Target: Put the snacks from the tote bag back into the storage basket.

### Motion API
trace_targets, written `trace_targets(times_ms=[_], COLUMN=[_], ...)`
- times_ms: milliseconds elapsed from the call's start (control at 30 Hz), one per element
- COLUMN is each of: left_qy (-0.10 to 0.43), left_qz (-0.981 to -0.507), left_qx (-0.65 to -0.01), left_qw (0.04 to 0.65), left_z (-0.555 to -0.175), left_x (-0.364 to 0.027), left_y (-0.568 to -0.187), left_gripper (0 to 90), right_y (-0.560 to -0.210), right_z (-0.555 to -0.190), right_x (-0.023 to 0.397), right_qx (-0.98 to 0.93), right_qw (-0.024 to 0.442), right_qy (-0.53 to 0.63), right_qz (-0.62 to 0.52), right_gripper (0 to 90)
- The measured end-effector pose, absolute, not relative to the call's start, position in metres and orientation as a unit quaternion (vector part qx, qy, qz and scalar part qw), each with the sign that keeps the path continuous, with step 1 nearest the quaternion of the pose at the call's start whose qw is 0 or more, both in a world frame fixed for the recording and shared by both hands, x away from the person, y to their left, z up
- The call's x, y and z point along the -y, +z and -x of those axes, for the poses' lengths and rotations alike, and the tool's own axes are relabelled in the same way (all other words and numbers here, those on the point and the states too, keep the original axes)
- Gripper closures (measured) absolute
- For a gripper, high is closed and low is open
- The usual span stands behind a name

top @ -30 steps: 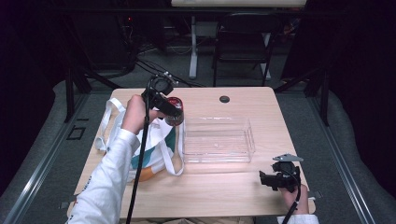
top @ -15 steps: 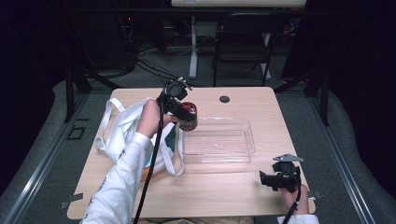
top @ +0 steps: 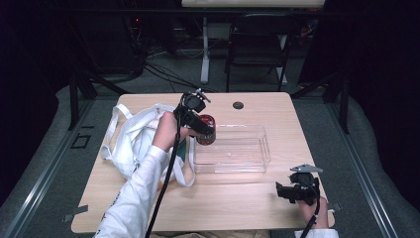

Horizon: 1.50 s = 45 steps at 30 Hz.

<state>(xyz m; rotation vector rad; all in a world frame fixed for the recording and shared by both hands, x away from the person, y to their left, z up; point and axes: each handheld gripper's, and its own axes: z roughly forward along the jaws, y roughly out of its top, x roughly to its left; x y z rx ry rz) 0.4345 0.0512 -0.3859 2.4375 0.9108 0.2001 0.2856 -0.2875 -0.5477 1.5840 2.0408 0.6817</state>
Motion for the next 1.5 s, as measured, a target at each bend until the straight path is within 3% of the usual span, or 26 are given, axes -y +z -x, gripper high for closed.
trace_targets(times_ms=[1500], left_qy=[0.043], left_qz=[-0.912], left_qx=[-0.338], left_qw=[0.23], left_z=[-0.433], left_x=[-0.049], left_y=[-0.44], left_gripper=[25.8], right_y=[-0.548], right_z=[-0.284], right_x=[0.288], right_qx=[-0.742], right_qw=[0.236], right_qy=[0.248], right_qz=[-0.576], right_gripper=[14.0])
